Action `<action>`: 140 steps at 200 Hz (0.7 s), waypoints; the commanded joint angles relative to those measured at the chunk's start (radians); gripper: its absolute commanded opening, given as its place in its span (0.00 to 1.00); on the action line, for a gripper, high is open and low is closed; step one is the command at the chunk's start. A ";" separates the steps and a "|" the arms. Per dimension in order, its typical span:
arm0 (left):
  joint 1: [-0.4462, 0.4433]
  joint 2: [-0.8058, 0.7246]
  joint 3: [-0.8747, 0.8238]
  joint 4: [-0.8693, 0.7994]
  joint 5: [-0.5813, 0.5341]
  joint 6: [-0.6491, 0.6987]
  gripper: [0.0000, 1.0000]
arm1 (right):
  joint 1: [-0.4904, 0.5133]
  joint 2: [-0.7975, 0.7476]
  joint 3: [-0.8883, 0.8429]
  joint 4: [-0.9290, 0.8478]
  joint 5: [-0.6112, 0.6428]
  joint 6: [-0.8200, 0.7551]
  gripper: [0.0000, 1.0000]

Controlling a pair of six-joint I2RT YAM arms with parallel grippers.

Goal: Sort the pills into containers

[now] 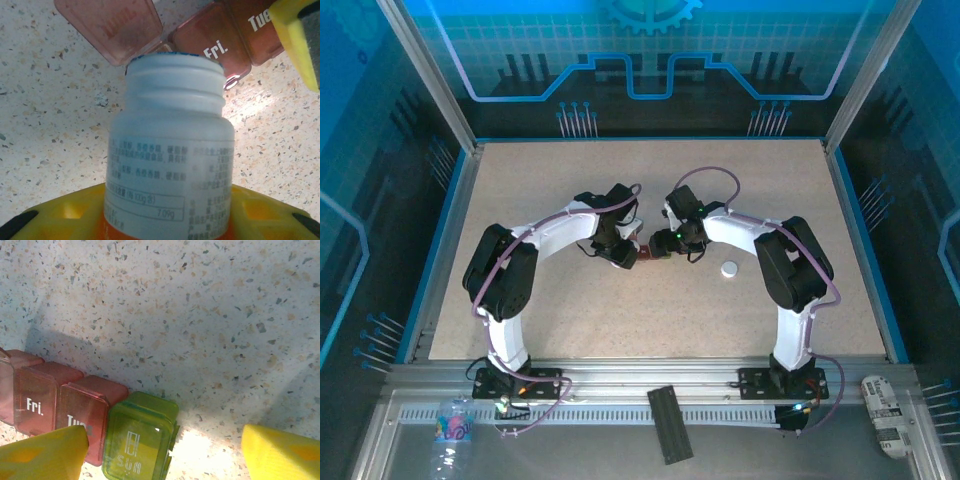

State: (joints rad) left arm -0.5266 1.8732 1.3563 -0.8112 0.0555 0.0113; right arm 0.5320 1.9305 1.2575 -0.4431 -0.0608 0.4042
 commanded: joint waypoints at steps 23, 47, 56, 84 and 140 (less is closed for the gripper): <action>-0.005 0.024 0.035 -0.048 -0.018 0.031 0.00 | 0.013 0.019 -0.014 -0.025 0.010 0.011 0.81; -0.005 0.033 0.041 -0.055 -0.019 0.033 0.00 | 0.014 0.019 -0.013 -0.025 0.009 0.012 0.81; -0.006 0.038 0.043 -0.058 -0.018 0.033 0.00 | 0.014 0.020 -0.012 -0.025 0.009 0.012 0.81; -0.004 0.045 0.050 -0.066 -0.026 0.035 0.00 | 0.014 0.019 -0.009 -0.026 0.008 0.013 0.81; -0.004 0.044 0.061 -0.072 -0.031 0.039 0.00 | 0.014 0.024 -0.007 -0.025 0.004 0.014 0.81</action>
State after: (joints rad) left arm -0.5266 1.9018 1.3853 -0.8494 0.0364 0.0296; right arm 0.5320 1.9305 1.2575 -0.4423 -0.0612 0.4046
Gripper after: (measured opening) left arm 0.454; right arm 0.814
